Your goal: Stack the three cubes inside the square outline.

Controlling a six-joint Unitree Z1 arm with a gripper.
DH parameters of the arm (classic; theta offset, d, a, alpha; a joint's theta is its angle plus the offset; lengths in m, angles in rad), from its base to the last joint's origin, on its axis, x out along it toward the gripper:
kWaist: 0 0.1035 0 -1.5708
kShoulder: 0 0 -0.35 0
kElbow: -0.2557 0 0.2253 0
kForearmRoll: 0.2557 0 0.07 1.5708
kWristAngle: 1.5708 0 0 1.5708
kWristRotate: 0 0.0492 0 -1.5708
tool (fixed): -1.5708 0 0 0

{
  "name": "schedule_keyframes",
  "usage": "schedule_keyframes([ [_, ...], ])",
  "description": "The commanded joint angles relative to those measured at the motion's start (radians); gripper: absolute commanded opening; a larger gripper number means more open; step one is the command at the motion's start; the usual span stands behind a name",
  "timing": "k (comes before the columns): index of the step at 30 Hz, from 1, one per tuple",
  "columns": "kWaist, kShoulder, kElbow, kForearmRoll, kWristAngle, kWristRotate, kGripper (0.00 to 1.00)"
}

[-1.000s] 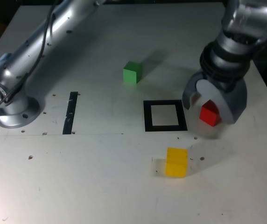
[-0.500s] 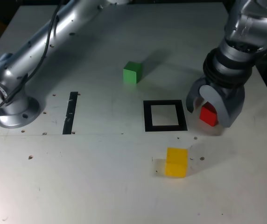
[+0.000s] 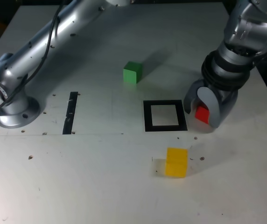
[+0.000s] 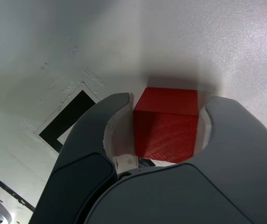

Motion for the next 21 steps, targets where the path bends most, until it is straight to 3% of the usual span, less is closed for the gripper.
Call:
schedule_keyframes([
  [1,0.001,-0.001,0.006,0.005,0.002,0.004,0.3],
  [10,-0.012,-0.046,-0.008,0.032,-0.013,-0.042,0.19],
  [15,-0.042,-0.138,0.027,0.094,0.018,-0.215,0.19],
  [21,-0.041,-0.242,0.164,0.103,0.017,-0.428,0.19],
])
